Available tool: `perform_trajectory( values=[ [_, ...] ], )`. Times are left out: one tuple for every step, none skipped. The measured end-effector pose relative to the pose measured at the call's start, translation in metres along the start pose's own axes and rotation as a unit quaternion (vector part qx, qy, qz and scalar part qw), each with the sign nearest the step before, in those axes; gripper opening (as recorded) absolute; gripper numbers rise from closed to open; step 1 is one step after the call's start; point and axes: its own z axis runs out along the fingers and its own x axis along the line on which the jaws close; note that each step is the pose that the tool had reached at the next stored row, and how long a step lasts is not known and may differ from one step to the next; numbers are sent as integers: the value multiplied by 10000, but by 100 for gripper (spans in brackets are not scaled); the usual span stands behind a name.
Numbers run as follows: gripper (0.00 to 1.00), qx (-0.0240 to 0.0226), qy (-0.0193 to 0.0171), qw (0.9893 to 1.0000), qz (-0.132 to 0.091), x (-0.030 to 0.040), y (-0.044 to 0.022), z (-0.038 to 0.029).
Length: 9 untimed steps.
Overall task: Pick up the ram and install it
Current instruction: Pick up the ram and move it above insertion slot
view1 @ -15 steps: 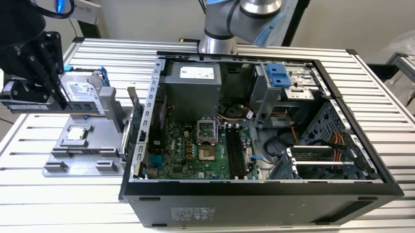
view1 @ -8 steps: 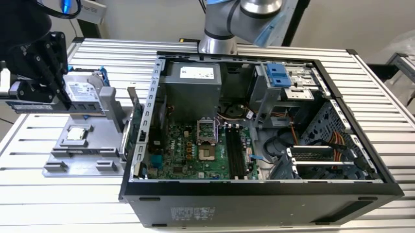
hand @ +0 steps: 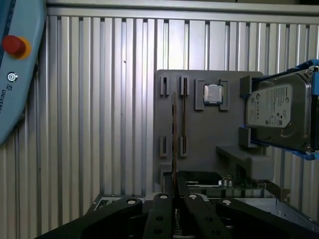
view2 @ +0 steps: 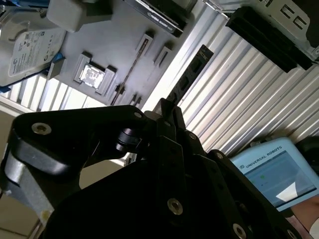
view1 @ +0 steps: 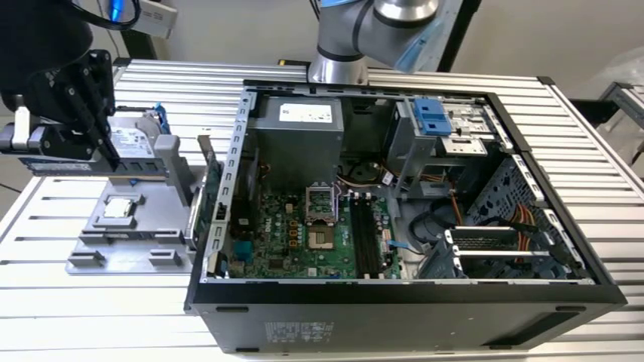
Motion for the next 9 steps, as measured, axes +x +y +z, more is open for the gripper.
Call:
perform_trajectory(
  values=[
    [0,0,0,10000,10,0,-14,-1],
    [0,1,0,10000,21,0,-25,-1],
    [0,2,-1,10000,36,0,-35,0],
    [0,2,-1,10000,57,0,-43,-1],
    [0,3,-2,10000,84,0,-49,-1],
    [0,4,-3,9999,112,0,-55,-2],
    [0,5,-4,9999,140,0,-62,-2],
    [0,7,-5,9999,163,0,-69,-1],
    [0,7,-5,9998,176,0,-80,-1]
  ],
)
